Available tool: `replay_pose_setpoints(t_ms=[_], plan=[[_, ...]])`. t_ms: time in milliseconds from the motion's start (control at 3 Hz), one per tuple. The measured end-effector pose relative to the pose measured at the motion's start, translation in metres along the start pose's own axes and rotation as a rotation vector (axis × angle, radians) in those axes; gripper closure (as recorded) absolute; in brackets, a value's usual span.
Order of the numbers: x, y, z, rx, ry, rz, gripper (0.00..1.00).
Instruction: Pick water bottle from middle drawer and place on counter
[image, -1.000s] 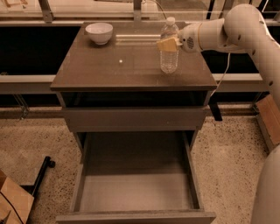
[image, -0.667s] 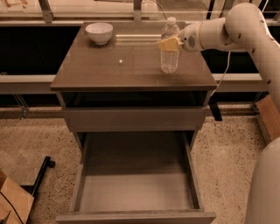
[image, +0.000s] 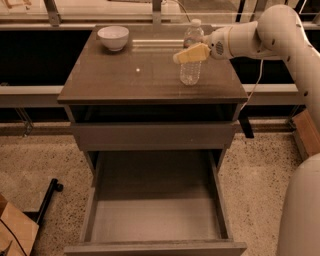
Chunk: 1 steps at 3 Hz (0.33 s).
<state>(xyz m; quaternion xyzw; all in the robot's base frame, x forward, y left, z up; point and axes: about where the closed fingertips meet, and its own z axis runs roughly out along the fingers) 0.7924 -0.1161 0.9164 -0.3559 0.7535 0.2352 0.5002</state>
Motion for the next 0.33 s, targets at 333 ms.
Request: replay_pose_setpoints(t_ms=[333], plan=[[0.0000, 0.0000, 0.0000, 0.000, 0.000, 0.000, 0.00]])
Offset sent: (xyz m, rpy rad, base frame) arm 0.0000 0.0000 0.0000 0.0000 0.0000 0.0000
